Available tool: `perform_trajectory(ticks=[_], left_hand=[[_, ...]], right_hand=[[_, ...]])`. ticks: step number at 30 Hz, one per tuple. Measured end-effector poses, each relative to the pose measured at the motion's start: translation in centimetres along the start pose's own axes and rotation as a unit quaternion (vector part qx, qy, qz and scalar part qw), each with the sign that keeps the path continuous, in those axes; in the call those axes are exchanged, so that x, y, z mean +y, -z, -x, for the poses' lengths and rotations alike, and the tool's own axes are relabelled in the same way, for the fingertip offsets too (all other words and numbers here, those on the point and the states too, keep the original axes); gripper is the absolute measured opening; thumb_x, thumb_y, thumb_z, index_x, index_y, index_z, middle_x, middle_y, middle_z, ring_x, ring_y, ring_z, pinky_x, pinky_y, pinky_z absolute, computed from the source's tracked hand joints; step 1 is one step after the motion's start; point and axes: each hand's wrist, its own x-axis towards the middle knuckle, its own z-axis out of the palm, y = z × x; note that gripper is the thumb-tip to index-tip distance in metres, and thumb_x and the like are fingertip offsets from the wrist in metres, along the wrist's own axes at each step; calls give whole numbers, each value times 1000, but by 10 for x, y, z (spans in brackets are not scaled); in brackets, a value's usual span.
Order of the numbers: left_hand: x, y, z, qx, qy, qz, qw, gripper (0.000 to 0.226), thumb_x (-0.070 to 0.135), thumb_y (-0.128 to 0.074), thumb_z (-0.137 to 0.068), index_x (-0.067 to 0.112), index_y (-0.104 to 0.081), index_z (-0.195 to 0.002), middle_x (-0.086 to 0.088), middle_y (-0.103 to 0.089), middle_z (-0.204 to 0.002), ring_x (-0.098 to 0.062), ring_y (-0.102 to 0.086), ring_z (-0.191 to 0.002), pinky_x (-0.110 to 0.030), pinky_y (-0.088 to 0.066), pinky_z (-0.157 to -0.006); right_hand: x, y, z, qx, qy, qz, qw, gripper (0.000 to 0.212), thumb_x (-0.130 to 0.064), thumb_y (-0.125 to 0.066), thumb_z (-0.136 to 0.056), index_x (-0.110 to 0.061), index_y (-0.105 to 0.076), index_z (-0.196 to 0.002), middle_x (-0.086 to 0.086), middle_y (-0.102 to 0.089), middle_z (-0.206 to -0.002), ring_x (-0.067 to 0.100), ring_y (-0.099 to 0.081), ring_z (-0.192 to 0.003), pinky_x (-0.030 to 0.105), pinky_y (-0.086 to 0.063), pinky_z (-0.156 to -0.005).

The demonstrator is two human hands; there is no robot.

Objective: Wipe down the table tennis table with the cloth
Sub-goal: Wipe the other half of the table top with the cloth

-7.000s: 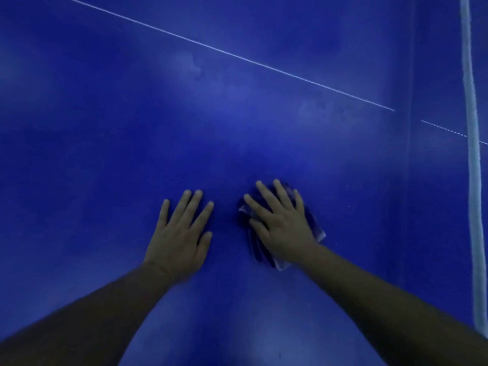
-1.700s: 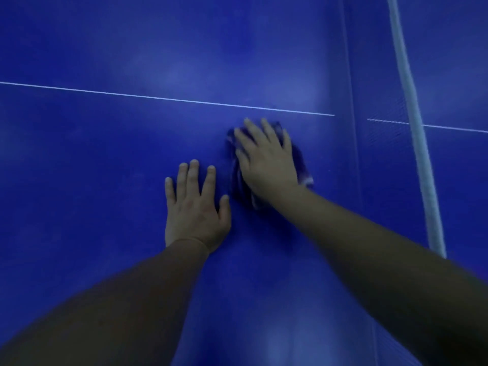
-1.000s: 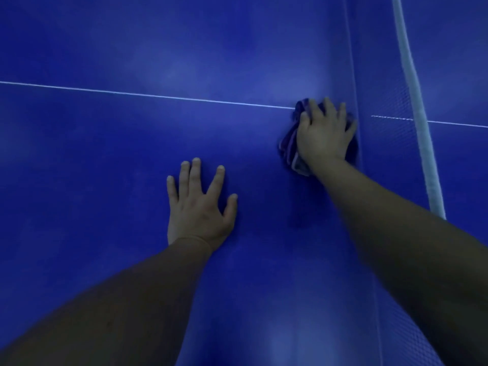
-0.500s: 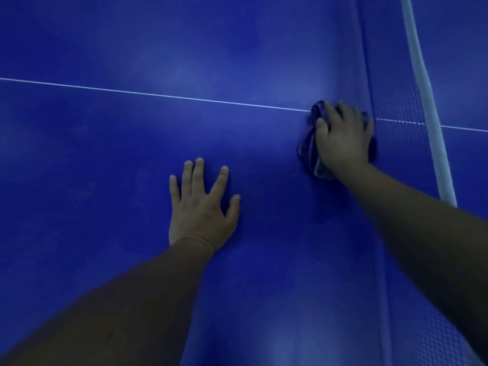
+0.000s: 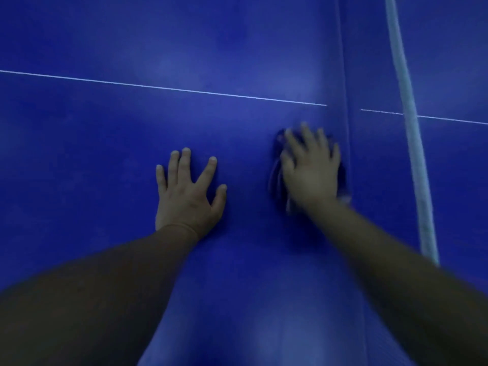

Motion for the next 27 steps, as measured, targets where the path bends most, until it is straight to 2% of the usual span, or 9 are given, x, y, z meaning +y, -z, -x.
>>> perform_trajectory(ticks=[3, 5, 11, 15, 17, 19, 21, 24, 27], left_hand=[[1, 1, -3, -2, 0, 0, 1000, 68, 63, -29, -92, 36, -33, -154, -16, -11, -166, -30, 3, -154, -56, 3, -123], [1, 1, -2, -8, -5, 3, 1000, 69, 65, -29, -91, 37, -32, -154, -14, -10, -166, -30, 4, -154, -56, 4, -123], [-1, 3, 2, 5, -45, 21, 999, 60, 56, -44, -95, 32, -43, -150, -12, -21, -164, -31, -5, -154, -60, 5, -120], [4, 6, 7, 20, -101, 58, 993, 54, 35, -43, -93, 15, -58, -140, -15, -41, -155, -34, -24, -149, -62, -6, -120], [5, 11, 11, 19, -133, 82, 987, 52, 27, -44, -88, 7, -65, -131, -18, -50, -147, -39, -34, -144, -63, -14, -118], [4, 14, 21, 9, -188, 94, 978, 50, 21, -46, -83, 2, -69, -124, -22, -56, -139, -44, -43, -137, -63, -23, -114], [5, 14, 41, 4, -232, 95, 968, 47, 16, -49, -82, 0, -71, -120, -23, -59, -135, -46, -48, -132, -64, -28, -112], [9, 9, 91, 3, -244, 64, 968, 51, 27, -43, -86, 5, -69, -124, -20, -56, -141, -42, -48, -134, -63, -30, -112], [7, -2, 161, -40, -220, 30, 974, 62, 45, -37, -88, 15, -61, -137, -15, -45, -153, -36, -37, -144, -62, -21, -117]], right_hand=[[-1, -2, 106, -10, 70, -15, 997, 52, -48, -37, -100, -32, -48, -149, 0, -35, -162, 31, -27, -151, 60, -18, -118], [15, -1, 106, -45, 122, 2, 992, 53, -51, -35, -100, -33, -50, -147, -1, -39, -160, 31, -30, -150, 60, -20, -117], [4, -6, 32, -21, -38, 0, 999, 53, -50, -29, -104, -36, -35, -155, -4, -21, -167, 26, -10, -155, 58, -7, -122], [-4, -10, 149, 21, 22, -1, 1000, 52, -46, -38, -99, -33, -48, -149, 1, -35, -162, 32, -27, -150, 60, -20, -118], [-2, -11, 228, -6, 86, -10, 996, 50, -48, -40, -99, -36, -47, -148, -2, -35, -162, 31, -27, -151, 60, -20, -118], [14, -6, 246, -54, 138, -5, 989, 49, -50, -38, -101, -39, -46, -148, -5, -35, -162, 29, -26, -152, 61, -20, -118], [19, -3, 212, -42, 98, -1, 994, 50, -50, -35, -101, -39, -45, -149, -4, -34, -162, 30, -24, -152, 63, -18, -118], [3, -6, 168, -46, -59, 0, 997, 53, -52, -27, -104, -42, -29, -156, -7, -15, -168, 26, -5, -156, 60, -4, -122], [-10, -13, 215, -21, -34, 4, 999, 54, -50, -31, -103, -38, -33, -156, -4, -21, -167, 27, -13, -155, 58, -11, -121]])
